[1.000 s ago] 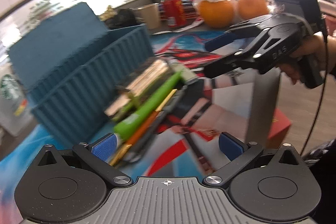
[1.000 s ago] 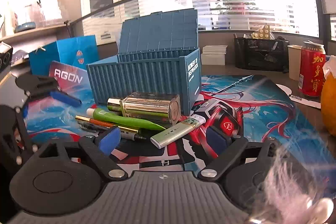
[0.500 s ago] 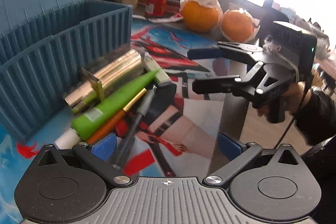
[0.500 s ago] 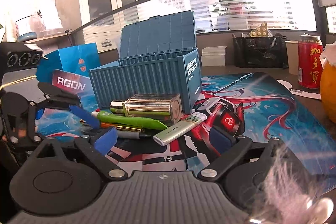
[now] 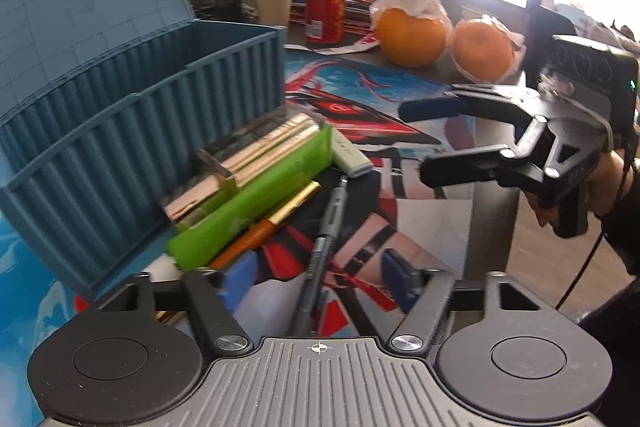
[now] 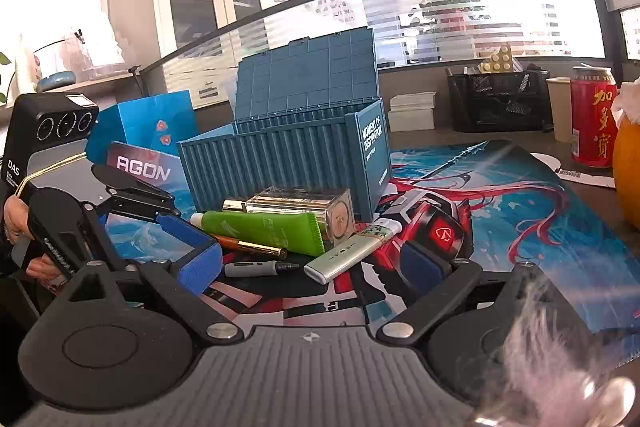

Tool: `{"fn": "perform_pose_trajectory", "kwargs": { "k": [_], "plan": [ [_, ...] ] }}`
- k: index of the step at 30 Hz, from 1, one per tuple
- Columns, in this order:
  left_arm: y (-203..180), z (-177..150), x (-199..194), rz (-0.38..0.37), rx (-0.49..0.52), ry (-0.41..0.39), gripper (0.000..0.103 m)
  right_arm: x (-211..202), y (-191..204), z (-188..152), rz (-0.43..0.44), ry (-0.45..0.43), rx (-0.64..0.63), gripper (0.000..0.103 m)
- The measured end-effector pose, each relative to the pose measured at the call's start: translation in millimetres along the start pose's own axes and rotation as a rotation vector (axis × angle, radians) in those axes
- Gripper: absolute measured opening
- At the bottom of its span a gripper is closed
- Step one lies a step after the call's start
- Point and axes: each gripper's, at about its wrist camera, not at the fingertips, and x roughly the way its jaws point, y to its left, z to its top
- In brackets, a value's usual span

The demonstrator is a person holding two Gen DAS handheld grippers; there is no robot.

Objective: Organize rigid objects
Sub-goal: 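Move the left gripper to the black pen and close on it, then lift the black pen with the left gripper and carry it over the box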

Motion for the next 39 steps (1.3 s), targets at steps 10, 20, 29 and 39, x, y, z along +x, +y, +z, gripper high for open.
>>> {"fn": "perform_pose_trajectory", "kwargs": {
  "k": [10, 20, 29, 39],
  "plan": [
    [-5, -2, -1, 0.081, 0.066, -0.008, 0.015, 1, 1, -1, 0.004, -0.004, 0.004, 0.099],
    [-21, -3, -4, 0.088, 0.113, 0.004, 0.009, 0, 0, -3, 0.003, -0.009, 0.014, 0.099],
    [-23, 7, -18, 0.08, 0.097, -0.009, 0.009, -3, -2, -7, 0.006, -0.015, 0.034, 0.099],
    [-17, 29, -38, 0.114, 0.134, -0.028, 0.009, -3, -7, -12, 0.016, -0.017, 0.054, 0.099]
  ]
}}
